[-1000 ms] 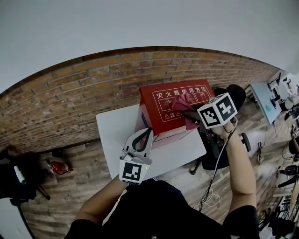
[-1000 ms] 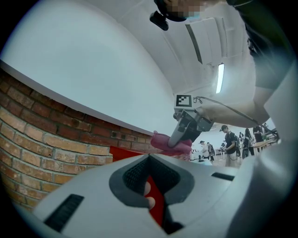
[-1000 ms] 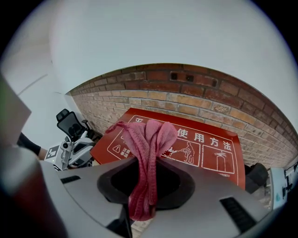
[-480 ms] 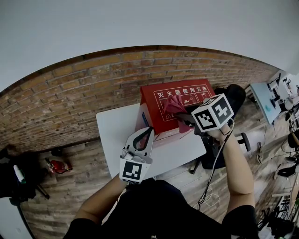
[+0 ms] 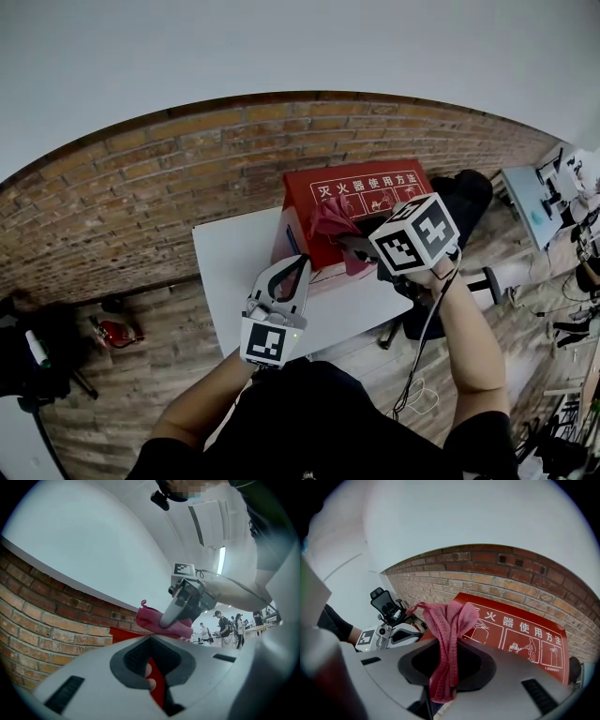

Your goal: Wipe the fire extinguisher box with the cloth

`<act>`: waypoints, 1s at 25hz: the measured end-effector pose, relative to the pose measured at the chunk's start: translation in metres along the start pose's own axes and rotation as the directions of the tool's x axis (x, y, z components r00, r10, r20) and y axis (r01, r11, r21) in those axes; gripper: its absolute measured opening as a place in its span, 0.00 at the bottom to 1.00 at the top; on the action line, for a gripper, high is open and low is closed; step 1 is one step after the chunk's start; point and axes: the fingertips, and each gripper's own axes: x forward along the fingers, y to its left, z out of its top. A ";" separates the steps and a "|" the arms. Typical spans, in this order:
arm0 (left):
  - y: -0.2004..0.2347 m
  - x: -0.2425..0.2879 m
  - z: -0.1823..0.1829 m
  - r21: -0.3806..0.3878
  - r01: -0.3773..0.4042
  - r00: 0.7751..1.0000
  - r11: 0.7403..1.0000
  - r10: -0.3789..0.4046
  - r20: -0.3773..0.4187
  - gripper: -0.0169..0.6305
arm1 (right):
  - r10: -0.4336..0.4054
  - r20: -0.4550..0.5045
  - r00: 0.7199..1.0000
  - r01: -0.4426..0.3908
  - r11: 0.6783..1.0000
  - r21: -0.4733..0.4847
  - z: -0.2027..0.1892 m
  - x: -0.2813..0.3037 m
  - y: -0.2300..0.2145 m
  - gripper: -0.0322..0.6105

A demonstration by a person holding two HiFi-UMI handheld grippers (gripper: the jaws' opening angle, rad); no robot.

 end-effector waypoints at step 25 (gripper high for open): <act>0.005 0.002 -0.002 -0.011 0.015 1.000 1.000 -0.015 0.006 0.08 | 0.108 0.032 0.994 -0.106 0.993 -0.057 0.023 0.024 0.051 0.21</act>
